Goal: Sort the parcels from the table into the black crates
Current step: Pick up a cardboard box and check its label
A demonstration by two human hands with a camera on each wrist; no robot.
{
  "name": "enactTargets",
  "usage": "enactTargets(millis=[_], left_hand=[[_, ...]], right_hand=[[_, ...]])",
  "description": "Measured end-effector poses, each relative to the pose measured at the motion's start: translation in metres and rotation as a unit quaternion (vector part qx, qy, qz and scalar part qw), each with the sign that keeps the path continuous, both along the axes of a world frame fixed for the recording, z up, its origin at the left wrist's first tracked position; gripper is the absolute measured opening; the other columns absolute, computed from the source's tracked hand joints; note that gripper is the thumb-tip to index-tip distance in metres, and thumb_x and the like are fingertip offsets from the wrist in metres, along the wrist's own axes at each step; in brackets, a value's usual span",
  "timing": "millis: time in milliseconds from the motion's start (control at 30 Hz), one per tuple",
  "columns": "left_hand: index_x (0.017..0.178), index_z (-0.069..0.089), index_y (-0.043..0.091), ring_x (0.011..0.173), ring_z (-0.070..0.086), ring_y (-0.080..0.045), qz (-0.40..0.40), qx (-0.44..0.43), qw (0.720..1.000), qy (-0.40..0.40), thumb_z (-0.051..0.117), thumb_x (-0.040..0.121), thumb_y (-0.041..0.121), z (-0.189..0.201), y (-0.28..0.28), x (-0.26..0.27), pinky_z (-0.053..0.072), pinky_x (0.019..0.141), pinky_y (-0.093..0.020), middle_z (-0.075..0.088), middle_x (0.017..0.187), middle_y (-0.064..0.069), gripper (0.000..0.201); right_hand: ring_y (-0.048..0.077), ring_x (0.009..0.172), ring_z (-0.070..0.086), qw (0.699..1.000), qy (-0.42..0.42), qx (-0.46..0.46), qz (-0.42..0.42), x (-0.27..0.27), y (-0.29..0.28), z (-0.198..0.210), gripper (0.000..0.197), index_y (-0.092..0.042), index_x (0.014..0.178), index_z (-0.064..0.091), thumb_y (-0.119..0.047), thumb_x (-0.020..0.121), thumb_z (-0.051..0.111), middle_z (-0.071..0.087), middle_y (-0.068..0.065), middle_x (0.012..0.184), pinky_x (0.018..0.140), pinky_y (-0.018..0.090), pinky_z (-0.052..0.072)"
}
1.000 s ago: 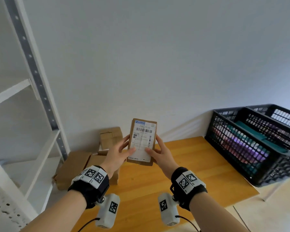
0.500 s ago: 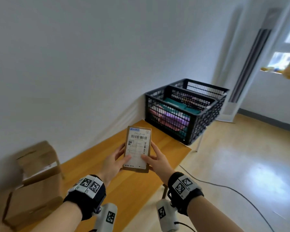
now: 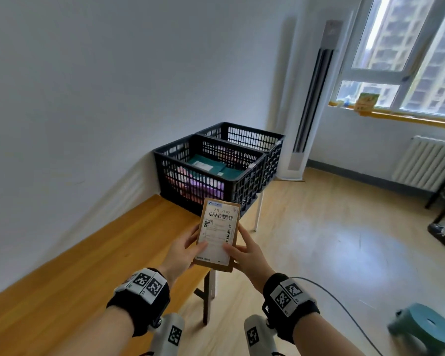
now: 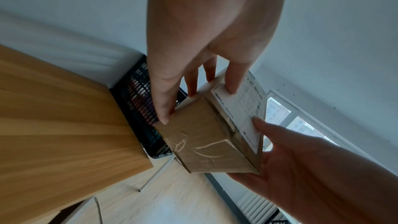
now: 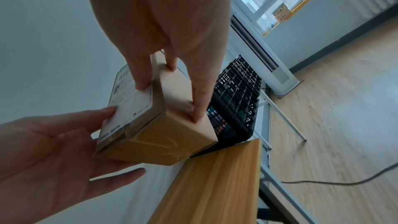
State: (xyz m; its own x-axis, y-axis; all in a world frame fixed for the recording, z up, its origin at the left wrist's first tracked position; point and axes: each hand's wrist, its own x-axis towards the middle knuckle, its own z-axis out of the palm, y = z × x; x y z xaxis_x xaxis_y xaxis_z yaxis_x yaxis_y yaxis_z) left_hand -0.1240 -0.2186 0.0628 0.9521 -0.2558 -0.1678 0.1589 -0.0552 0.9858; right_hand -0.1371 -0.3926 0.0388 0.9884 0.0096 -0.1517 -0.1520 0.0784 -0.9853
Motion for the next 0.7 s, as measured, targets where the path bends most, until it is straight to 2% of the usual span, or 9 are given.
enactTargets(millis=[100, 300, 467, 600, 700], left_hand=[[0.136, 0.04, 0.031, 0.1, 0.061, -0.011, 0.006, -0.007, 1.0, 0.012, 0.052, 0.095, 0.015, 0.005, -0.047, 0.02, 0.052, 0.057, -0.015, 0.061, 0.121, 0.004, 0.046], [0.14, 0.039, 0.028, 0.105, 0.06, -0.016, 0.046, -0.004, 0.999, 0.003, 0.053, 0.095, 0.018, 0.025, -0.128, 0.066, 0.051, 0.063, -0.021, 0.06, 0.123, 0.001, 0.048], [0.136, 0.042, 0.025, 0.104, 0.059, -0.017, 0.062, -0.007, 0.998, -0.014, 0.05, 0.096, 0.012, 0.041, -0.18, 0.105, 0.054, 0.058, -0.018, 0.06, 0.123, -0.005, 0.043], [0.136, 0.044, 0.024, 0.107, 0.06, -0.021, 0.061, -0.002, 0.998, -0.026, 0.051, 0.096, 0.012, 0.045, -0.214, 0.141, 0.056, 0.077, -0.03, 0.062, 0.119, -0.004, 0.042], [0.14, 0.039, 0.024, 0.111, 0.059, -0.023, 0.054, 0.01, 0.997, -0.047, 0.057, 0.092, 0.011, 0.045, -0.234, 0.175, 0.053, 0.092, -0.043, 0.063, 0.121, -0.004, 0.053]], right_hand=[[0.024, 0.103, 0.066, 1.0, -0.007, -0.002, 0.005, 0.021, -0.048, 0.003, 0.065, -0.044, 0.136, 0.032, -0.011, 0.09, 0.062, 0.064, 0.011, 0.116, 0.078, 0.036, 0.059], [0.028, 0.114, 0.059, 0.999, -0.032, -0.004, 0.038, 0.075, -0.132, 0.013, 0.068, -0.041, 0.143, 0.03, -0.012, 0.09, 0.062, 0.059, 0.014, 0.125, 0.084, 0.039, 0.057], [0.025, 0.117, 0.056, 0.997, -0.054, 0.008, 0.045, 0.113, -0.18, 0.02, 0.069, -0.041, 0.144, 0.029, -0.015, 0.09, 0.063, 0.055, 0.011, 0.129, 0.085, 0.036, 0.057], [0.024, 0.114, 0.058, 0.997, -0.058, 0.016, 0.04, 0.145, -0.212, 0.024, 0.069, -0.042, 0.143, 0.029, -0.015, 0.09, 0.063, 0.055, 0.013, 0.127, 0.086, 0.035, 0.057], [0.024, 0.113, 0.059, 0.997, -0.059, 0.022, 0.04, 0.176, -0.233, 0.027, 0.067, -0.041, 0.143, 0.03, -0.017, 0.091, 0.062, 0.057, 0.013, 0.125, 0.085, 0.035, 0.057]])
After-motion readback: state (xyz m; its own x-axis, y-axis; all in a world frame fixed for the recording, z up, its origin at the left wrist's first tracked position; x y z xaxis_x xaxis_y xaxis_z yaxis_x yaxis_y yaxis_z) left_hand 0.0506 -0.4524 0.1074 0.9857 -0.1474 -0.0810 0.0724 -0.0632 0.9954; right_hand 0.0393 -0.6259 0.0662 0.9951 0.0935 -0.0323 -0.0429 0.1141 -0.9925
